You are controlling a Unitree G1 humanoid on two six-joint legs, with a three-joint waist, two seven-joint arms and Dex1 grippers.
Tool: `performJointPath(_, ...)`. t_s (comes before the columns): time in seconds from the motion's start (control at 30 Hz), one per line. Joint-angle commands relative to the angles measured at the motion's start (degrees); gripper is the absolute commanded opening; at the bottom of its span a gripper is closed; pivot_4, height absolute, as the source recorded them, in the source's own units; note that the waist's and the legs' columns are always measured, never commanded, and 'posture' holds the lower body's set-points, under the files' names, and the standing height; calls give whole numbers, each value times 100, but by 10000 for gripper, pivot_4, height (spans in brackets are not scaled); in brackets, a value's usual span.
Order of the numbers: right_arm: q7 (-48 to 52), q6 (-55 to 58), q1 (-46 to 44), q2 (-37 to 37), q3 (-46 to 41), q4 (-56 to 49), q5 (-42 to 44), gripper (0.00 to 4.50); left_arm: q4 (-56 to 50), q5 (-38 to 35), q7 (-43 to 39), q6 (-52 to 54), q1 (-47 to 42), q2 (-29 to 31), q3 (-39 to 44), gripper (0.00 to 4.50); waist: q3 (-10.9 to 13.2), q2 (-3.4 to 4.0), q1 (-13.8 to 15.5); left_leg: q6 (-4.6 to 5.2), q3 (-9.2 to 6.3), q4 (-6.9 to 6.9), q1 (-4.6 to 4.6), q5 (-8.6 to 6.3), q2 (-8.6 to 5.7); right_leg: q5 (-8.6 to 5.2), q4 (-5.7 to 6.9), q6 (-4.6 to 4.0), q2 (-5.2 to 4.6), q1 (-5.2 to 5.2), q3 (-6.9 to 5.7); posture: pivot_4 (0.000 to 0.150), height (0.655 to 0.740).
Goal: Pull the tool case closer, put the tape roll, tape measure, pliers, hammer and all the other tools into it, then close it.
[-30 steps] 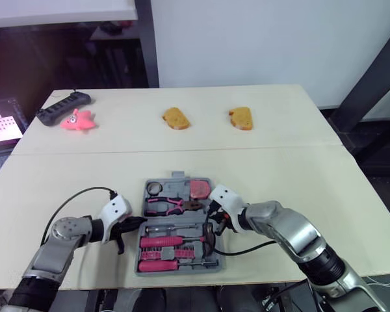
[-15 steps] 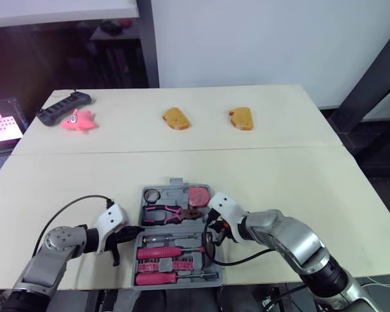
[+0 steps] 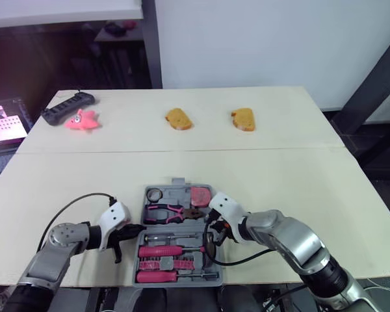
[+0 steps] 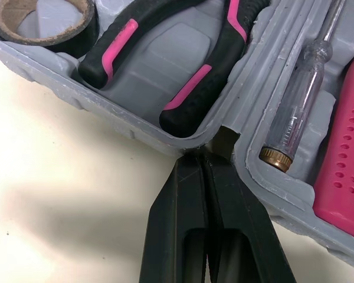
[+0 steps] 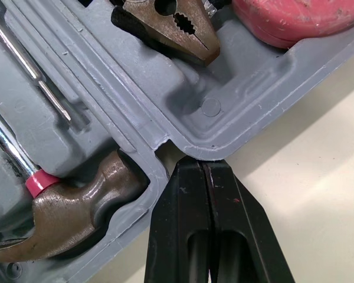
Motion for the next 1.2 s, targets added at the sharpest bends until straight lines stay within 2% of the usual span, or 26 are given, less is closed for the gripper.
performJointPath(0.03,88,177,140,162,268,-149,296,0,17,58,-26,-29,-112,-168,-296,974,0,0,24,0,0,-2,8,0,0,-1,-2,0,0,8,0,1500,7400)
performJointPath(0.53,34,433,196,119,190,-292,320,0,62,125,-49,-28,-184,-257,-291,974,0,1,107,0,1,-4,15,0,-1,-3,-3,3,-3,14,0,1500,7400)
performJointPath(0.77,-55,140,154,136,-20,-119,177,0,71,128,-40,16,-206,-254,-246,974,0,1,109,0,1,-4,15,0,-2,-4,-5,3,-4,15,0,1500,7400)
performJointPath(1.03,139,-399,123,-326,-399,-56,159,0,-392,-137,116,226,106,139,413,974,13,-4,78,-1,1,-4,5,0,-2,-5,-5,3,-3,0,1,1500,7400)
performJointPath(1.2,243,-257,263,-498,-596,-323,393,0,-793,-329,223,252,375,445,925,974,15,-2,95,-1,0,-2,-54,0,-1,5,-4,22,-3,-52,0,1500,7400)
